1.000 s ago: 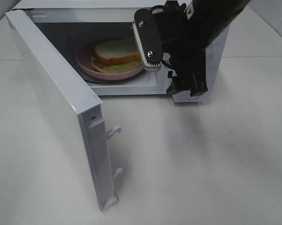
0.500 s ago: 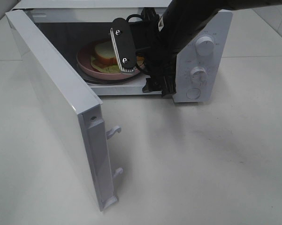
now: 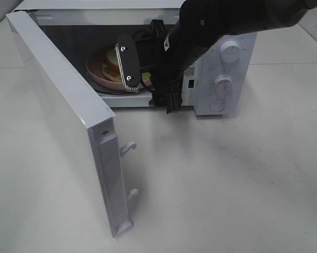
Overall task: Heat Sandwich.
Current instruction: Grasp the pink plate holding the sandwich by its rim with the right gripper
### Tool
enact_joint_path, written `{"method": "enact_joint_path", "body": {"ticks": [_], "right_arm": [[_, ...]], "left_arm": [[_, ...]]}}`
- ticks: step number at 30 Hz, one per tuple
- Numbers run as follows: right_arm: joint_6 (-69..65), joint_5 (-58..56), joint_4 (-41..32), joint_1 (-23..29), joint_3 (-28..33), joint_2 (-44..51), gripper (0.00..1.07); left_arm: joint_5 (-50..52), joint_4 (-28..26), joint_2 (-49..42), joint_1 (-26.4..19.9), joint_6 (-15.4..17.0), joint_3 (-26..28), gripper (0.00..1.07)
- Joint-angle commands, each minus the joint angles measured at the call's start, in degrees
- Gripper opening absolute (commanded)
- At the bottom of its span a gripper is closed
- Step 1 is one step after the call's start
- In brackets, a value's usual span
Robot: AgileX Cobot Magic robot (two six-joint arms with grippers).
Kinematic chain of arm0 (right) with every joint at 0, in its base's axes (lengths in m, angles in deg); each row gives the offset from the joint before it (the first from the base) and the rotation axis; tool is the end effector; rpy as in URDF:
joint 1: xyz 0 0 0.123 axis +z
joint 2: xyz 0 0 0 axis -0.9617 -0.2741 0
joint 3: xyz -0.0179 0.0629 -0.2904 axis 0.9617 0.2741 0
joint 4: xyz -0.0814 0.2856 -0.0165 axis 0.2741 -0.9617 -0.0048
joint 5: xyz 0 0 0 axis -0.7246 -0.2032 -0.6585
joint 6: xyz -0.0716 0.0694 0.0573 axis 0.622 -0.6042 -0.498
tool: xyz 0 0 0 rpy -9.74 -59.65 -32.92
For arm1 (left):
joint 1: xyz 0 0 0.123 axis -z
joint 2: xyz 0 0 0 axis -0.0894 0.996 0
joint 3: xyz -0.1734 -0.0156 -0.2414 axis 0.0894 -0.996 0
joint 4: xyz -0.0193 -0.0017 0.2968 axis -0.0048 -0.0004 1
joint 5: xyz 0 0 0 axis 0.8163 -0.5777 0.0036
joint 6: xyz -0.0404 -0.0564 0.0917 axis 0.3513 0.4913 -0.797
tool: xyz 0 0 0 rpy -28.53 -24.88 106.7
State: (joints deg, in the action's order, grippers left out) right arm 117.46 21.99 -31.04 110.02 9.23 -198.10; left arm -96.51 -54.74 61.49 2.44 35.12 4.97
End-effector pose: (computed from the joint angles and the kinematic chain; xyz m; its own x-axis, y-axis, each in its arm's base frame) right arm 0.4111 0.2897 0.1738 0.3453 -0.9223 -0.1735 -0.7289 -0.1471 -0.6687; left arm 0.0453 -0.0067 0.2909 -0.4257 0.1148 -0.8975 0.0812 0.9928 0.0885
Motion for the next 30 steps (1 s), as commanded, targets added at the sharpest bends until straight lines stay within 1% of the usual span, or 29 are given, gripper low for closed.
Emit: {"method": "enact_joint_path", "body": {"ticks": [1, 4, 6, 9, 10, 11, 13, 14, 17, 19, 22, 23, 24, 26, 30], "right_arm": [[-1.03, 0.52, 0.34, 0.11, -3.09, -2.41, 0.86], [-1.09, 0.52, 0.34, 0.11, -6.82, -6.36, 0.85], [-1.09, 0.52, 0.34, 0.11, -7.62, -7.33, 0.85], [-1.09, -0.11, 0.57, 0.06, -11.86, -11.06, 0.85], [-1.09, -0.11, 0.57, 0.06, -11.86, -11.06, 0.85], [-1.09, -0.86, 0.57, -0.57, -14.21, -12.49, 0.85], [-1.09, -1.83, 0.57, -0.57, -16.16, -13.92, 0.85], [-1.09, -1.83, 0.57, -0.57, -16.16, -13.92, 0.85], [-1.09, -4.01, 0.86, -0.57, -19.71, -16.56, 0.84], [-1.09, -4.24, 0.97, -0.57, -20.51, -17.19, 0.84], [-1.09, -5.79, 1.15, -0.57, -23.43, -19.19, 0.83], [-1.09, -5.79, 1.15, -0.57, -23.43, -19.19, 0.83], [-1.2, -7.1, 1.49, -0.57, -25.04, -20.11, 0.83], [-1.15, -7.56, 1.6, -0.57, -26.3, -20.86, 0.83], [-1.09, -7.91, 1.6, -1.03, -27.62, -21.83, 0.83]], "left_arm": [[0.29, 0.0, -1.38, 0.57, 0.34, -0.06, 1.03], [0.29, 0.0, -1.38, 0.57, 0.34, -0.06, 1.03], [0.29, 0.0, -1.38, 0.57, 0.34, -0.06, 1.03], [0.29, 0.0, -1.38, 0.57, 0.34, -0.06, 1.03], [0.29, 0.0, -1.38, 0.57, 0.34, -0.06, 1.03], [0.29, 0.0, -1.38, 0.57, 0.34, -0.06, 1.03], [0.29, 0.0, -1.38, 0.57, 0.34, -0.06, 1.03], [0.29, 0.0, -1.38, 0.57, 0.34, -0.06, 1.03], [0.29, 0.0, -1.38, 0.57, 0.34, -0.06, 1.03], [0.29, 0.0, -1.38, 0.57, 0.34, -0.06, 1.03], [0.29, 0.0, -1.38, 0.57, 0.34, -0.06, 1.03], [0.29, 0.0, -1.38, 0.57, 0.34, -0.06, 1.03], [0.29, 0.0, -1.38, 0.57, 0.34, -0.06, 1.03], [0.29, 0.0, -1.38, 0.57, 0.34, -0.06, 1.03], [0.29, 0.0, -1.38, 0.57, 0.34, -0.06, 1.03]]}}
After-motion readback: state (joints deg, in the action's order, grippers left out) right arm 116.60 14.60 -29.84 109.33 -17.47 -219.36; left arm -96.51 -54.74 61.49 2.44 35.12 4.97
